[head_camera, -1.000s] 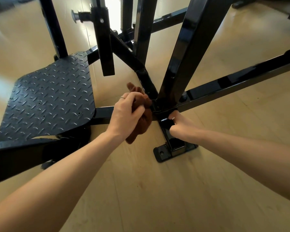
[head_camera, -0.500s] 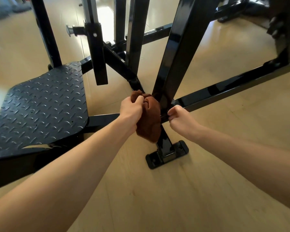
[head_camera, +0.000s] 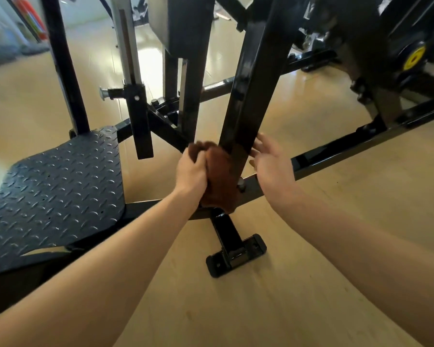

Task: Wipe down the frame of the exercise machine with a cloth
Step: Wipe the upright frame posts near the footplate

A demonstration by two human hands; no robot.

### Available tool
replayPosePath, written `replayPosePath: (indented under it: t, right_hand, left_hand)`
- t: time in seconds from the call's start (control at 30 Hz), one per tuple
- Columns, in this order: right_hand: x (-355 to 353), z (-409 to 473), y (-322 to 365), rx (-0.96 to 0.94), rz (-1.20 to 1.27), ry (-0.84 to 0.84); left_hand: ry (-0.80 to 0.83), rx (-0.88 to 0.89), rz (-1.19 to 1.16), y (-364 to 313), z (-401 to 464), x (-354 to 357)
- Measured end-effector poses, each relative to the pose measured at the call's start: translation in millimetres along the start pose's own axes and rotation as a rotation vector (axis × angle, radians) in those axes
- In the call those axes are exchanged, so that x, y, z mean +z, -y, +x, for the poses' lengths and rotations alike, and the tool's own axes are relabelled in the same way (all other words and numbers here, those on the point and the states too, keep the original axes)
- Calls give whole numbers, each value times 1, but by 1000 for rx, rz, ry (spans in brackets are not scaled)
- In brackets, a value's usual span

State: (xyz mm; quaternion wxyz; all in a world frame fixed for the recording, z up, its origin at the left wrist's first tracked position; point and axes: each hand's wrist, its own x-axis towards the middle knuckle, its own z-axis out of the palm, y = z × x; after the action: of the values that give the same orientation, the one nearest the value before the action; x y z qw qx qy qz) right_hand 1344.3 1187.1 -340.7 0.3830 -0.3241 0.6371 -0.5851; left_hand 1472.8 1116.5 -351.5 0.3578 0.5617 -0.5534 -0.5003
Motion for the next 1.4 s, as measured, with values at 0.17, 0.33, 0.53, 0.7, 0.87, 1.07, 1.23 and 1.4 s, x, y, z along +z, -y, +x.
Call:
replayPosePath:
  t: [0.17,0.33,0.53,0.7,0.87,1.07,1.23,1.4]
  right_hand:
    - [1,4,58,86,237,-142]
    - [-3,2,83,126,380,-156]
    - [-24,11,123,90,368,-135]
    - [-19,8,140,172,402,-143]
    - [-23,5,148,255,502,-156]
    - [-39,10,180,171,590,-121]
    - [-33,4,174,168,530,-84]
    - [-31,-1,167,137,558,-87]
  left_hand:
    - [-17,-11,-75,-58,-12,7]
    - [-86,487,-66,-187,-8,31]
    - [-165,367,-50,-136,2,37]
    - [-127,140,-73,-117,-6,30]
    - [-83,536,-101,-233,-25,43]
    - [-167,663,-100,-280,-17,55]
    - [-127,468,-91,-190,-20,43]
    - [-120,342,-80,-168,-27,38]
